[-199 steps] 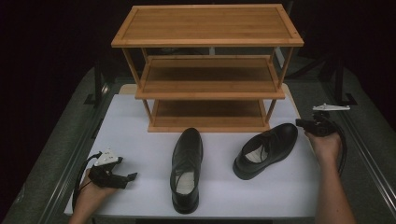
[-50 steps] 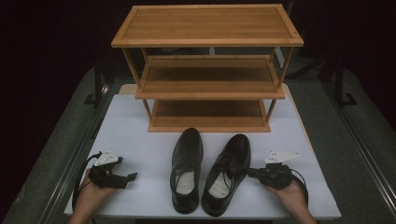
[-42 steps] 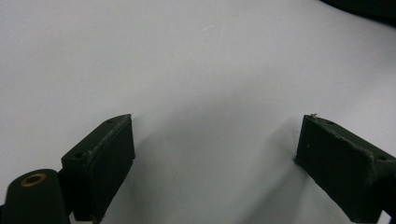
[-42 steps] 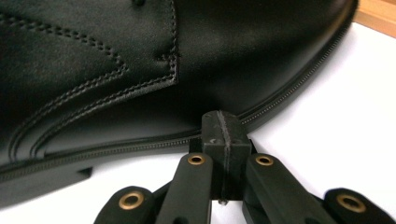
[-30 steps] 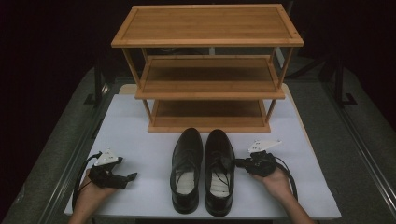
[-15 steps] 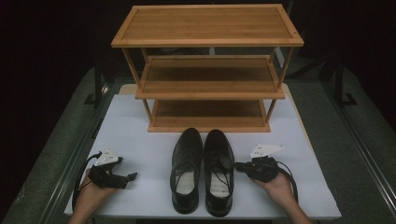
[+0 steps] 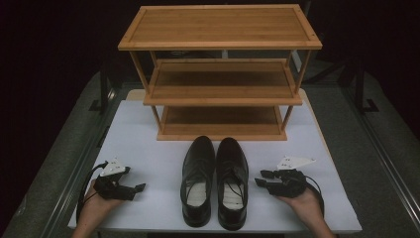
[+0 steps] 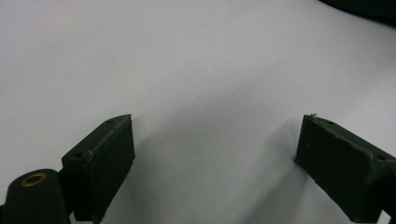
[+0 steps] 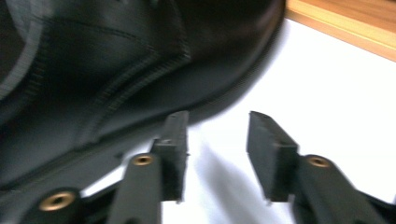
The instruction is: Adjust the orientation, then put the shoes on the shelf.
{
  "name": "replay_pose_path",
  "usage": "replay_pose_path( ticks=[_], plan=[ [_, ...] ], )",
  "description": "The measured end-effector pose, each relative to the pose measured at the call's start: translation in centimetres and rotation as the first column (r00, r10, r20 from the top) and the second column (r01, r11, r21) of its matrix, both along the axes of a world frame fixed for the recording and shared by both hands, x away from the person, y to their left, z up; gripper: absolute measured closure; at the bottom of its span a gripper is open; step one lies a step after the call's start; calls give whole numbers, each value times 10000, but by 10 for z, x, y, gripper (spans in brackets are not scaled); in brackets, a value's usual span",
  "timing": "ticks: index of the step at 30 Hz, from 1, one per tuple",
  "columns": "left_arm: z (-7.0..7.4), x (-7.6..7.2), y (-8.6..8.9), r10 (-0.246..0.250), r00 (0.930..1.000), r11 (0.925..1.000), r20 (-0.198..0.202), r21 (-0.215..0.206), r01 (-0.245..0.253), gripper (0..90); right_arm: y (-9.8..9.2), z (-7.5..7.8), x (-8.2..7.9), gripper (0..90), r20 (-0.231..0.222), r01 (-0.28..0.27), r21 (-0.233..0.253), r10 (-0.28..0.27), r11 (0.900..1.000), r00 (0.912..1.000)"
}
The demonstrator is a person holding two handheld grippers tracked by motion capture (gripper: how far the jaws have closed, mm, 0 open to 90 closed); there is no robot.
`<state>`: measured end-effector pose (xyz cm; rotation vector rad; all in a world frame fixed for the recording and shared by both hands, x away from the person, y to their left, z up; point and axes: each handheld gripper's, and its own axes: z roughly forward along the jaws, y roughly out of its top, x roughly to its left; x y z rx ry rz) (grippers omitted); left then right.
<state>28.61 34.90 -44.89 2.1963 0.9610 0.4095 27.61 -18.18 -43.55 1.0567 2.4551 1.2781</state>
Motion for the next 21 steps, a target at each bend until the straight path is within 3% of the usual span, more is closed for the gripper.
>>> replay_pose_path(
  ticks=[5,16,21],
  plan=[
    [0,0,-1,73,10000,10000,-3,-23,-73,108,-7,-7,1,402,33,420,-526,-419,9977,9991],
    [13,-2,-27,-560,9984,9969,56,-556,562,140,-10,-6,2,350,106,586,-634,-580,9963,9983],
    [29,-5,-47,-1111,9938,9879,76,-1083,1113,172,-11,-8,3,336,46,661,-683,-660,9955,9978]
  ],
)
